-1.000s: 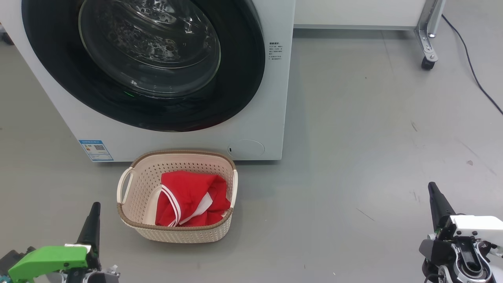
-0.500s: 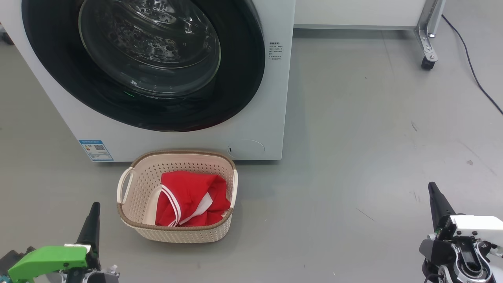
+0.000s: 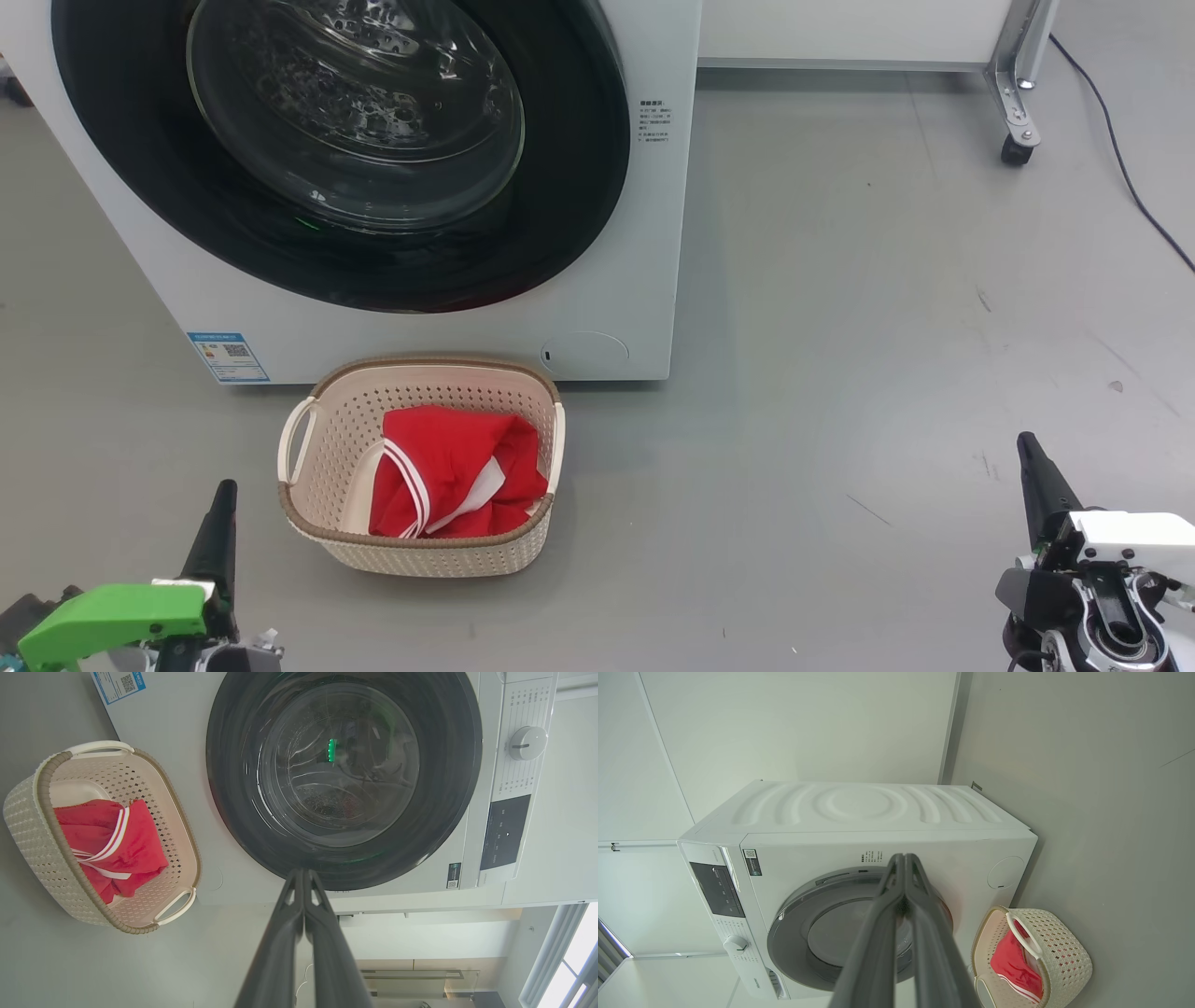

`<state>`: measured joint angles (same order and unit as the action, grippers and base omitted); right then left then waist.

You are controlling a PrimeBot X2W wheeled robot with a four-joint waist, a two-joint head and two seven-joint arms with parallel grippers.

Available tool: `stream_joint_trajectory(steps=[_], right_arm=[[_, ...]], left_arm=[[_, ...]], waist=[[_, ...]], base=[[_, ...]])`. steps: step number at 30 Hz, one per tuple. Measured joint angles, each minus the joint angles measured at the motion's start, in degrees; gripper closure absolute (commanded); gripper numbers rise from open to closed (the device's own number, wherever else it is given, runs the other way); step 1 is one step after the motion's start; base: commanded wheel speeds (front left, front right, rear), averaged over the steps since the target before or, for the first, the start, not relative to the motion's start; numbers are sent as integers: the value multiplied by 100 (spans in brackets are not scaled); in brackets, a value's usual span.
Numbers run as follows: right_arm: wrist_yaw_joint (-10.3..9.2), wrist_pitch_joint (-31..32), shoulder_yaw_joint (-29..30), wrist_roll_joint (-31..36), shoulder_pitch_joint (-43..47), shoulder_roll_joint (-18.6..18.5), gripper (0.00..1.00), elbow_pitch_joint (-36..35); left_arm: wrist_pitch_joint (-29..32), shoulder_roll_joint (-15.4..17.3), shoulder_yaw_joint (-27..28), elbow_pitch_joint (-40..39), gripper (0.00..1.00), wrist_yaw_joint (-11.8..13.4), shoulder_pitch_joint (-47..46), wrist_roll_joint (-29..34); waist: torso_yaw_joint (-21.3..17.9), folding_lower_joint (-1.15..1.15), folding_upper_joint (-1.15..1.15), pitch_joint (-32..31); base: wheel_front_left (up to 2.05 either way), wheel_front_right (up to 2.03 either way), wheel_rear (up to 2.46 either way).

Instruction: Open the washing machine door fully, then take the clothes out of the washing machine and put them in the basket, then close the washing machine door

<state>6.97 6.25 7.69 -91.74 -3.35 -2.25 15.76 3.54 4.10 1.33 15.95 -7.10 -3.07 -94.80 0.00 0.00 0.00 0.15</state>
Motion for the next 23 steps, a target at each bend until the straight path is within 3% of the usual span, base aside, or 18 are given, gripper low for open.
stream_joint_trajectory(steps=[23], right_arm=[[0, 0, 1, 0, 0, 0, 100, 0]], left_arm=[[0, -1, 9, -3, 100, 0, -2, 0]], waist=[[0, 0, 0, 1]], base=[[0, 0, 0]])
